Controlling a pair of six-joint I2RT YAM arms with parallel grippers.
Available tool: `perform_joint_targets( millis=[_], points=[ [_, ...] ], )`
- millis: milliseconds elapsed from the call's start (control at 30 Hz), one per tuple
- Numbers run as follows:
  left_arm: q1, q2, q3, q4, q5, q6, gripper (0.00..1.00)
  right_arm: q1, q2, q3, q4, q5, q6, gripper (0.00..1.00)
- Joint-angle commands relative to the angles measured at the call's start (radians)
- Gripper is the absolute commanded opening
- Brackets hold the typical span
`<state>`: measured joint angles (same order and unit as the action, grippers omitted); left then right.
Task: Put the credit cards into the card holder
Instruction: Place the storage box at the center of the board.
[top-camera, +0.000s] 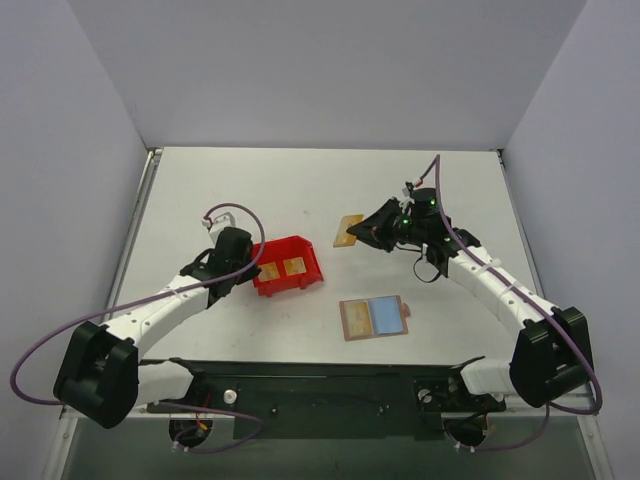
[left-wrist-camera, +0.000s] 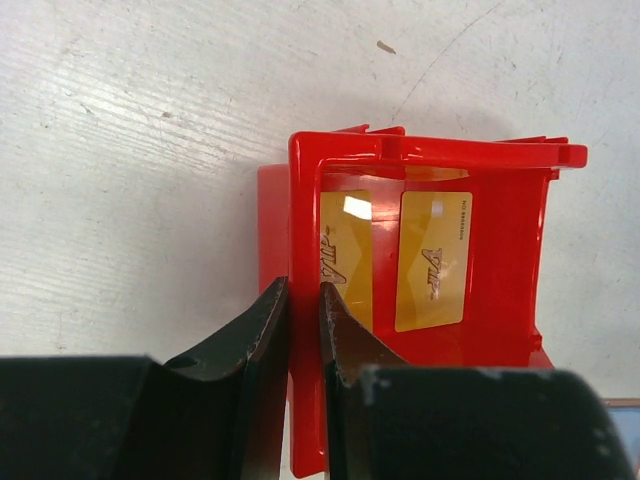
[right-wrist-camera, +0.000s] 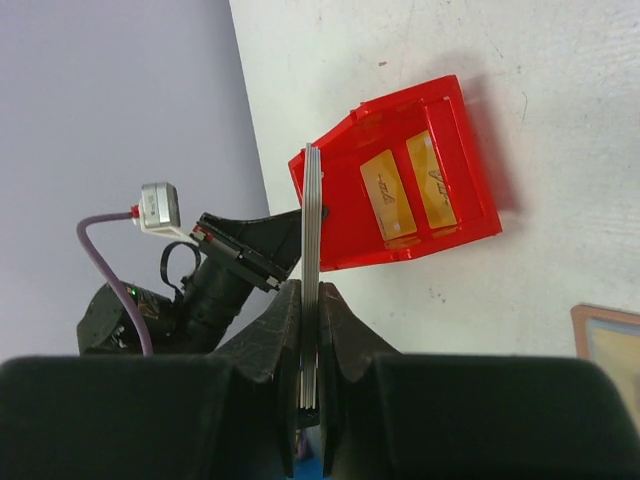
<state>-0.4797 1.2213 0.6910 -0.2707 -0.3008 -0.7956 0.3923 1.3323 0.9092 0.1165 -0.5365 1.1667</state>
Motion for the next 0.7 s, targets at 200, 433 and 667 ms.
perform_joint_targets(
  millis=[200,433,667],
  points=[
    [0.018,0.046,0.022,0.034,0.042,0.033,0.23,-0.006,-0.183,-0.001,-0.092,0.125,-0.282,0.00],
    [0.046,0.044,0.013,0.015,0.048,0.033,0.32,-0.015,-0.182,0.011,-0.109,0.135,-0.300,0.00],
    [0.085,0.037,0.004,-0.012,0.054,0.033,0.43,-0.015,-0.153,0.025,-0.107,0.127,-0.305,0.00]
  ],
)
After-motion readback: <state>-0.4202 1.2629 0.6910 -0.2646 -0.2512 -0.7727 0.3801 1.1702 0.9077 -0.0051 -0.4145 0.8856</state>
